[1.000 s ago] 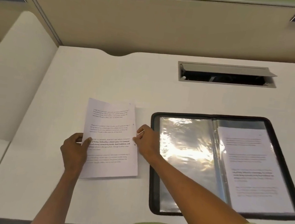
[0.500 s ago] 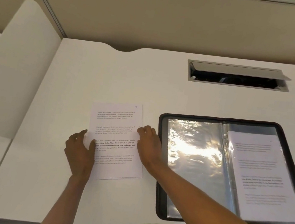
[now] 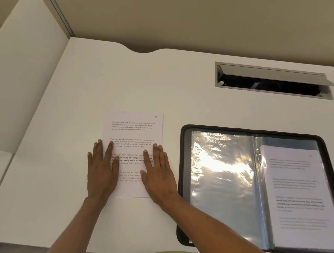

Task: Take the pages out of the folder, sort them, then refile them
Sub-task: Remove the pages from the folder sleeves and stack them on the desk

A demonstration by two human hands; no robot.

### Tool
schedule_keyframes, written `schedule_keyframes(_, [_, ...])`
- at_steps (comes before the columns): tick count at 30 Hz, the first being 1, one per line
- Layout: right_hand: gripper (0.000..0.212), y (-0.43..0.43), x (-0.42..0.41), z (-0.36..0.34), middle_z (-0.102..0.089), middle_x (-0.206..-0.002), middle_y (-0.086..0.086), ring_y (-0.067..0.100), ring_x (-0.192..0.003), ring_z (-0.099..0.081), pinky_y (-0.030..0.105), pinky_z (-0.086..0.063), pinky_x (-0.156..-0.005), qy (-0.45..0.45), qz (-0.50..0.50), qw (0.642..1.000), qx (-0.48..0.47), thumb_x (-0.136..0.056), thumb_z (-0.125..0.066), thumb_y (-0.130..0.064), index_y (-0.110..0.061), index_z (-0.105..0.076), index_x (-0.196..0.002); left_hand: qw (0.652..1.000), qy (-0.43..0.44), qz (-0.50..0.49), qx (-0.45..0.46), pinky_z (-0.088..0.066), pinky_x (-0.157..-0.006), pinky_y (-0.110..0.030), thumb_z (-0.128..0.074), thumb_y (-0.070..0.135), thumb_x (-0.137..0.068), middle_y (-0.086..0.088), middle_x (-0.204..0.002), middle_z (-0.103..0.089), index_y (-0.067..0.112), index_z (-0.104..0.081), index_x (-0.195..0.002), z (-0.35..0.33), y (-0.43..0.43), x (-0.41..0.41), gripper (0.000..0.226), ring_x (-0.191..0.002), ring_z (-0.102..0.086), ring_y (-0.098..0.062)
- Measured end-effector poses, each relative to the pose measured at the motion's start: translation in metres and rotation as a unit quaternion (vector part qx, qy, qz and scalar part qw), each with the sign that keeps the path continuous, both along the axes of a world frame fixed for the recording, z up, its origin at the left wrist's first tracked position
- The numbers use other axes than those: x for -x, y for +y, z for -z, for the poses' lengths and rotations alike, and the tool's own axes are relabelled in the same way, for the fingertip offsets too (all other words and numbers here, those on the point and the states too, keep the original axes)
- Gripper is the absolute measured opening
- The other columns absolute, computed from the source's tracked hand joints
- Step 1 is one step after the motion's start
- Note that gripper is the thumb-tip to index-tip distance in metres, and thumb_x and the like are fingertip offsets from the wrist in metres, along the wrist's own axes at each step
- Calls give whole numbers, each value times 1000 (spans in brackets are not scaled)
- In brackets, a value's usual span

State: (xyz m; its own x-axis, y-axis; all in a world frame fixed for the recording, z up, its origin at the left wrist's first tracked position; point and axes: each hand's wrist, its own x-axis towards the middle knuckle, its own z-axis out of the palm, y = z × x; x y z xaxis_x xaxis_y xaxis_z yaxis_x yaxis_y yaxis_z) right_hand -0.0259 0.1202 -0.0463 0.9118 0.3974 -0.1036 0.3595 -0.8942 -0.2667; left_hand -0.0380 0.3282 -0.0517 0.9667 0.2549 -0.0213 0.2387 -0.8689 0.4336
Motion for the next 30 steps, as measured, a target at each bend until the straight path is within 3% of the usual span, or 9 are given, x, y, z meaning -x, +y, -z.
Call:
schedule_keyframes(3, [69, 0, -3, -1, -6, -168, 24, 39, -156, -10, 49, -16, -126, 8, 4, 1000, 5, -106, -44, -40, -9, -17, -162, 1000, 9, 8, -22, -5, -131, -51, -26, 46, -109, -12, -174, -15, 25, -24, -166, 1, 1, -5, 61, -162, -5, -22])
schedule_keyframes(8, [70, -12, -2, -15, -5, -169, 22, 37, -157, -8, 50, -14, -127, -11, -2, 1000, 18, -107, -41, -43, -10, -14, -163, 997, -11, 16, -71, 1, -130, -54, -24, 48, -109, -9, -175, -10, 22, -20, -167, -9, -12, -9, 64, -163, -2, -22])
schedule_keyframes(13, [69, -51, 5, -30, -10, -170, 15, 31, -158, -9, 49, -15, -127, -38, 38, 998, 23, -108, -38, -46, -12, -15, -163, 994, -45, 80, -61, -2, -130, -57, -28, 44, -110, -4, -176, -3, 23, -14, -168, -18, -78, -11, 64, -163, 0, -20])
schedule_keyframes(22, [62, -223, 60, -32, 0, -172, 2, 16, -158, 6, 44, -6, -129, -27, 237, 971, -2, -110, -28, -43, -19, -9, -164, 951, -43, 302, 45, -4, -130, -56, -28, 42, -112, -2, -176, 1, 23, -12, -168, -34, -281, 17, 61, -162, 4, -19])
schedule_keyframes(30, [61, -364, 129, -16, 2, -171, 6, 21, -159, 2, 46, -5, -129, 30, 405, 914, 9, -111, -24, -36, -15, -1, -164, 890, -12, 455, -17, -2, -130, -54, -26, 41, -113, -4, -176, 4, 22, -9, -168, -22, -427, 45, 61, -162, 11, -19])
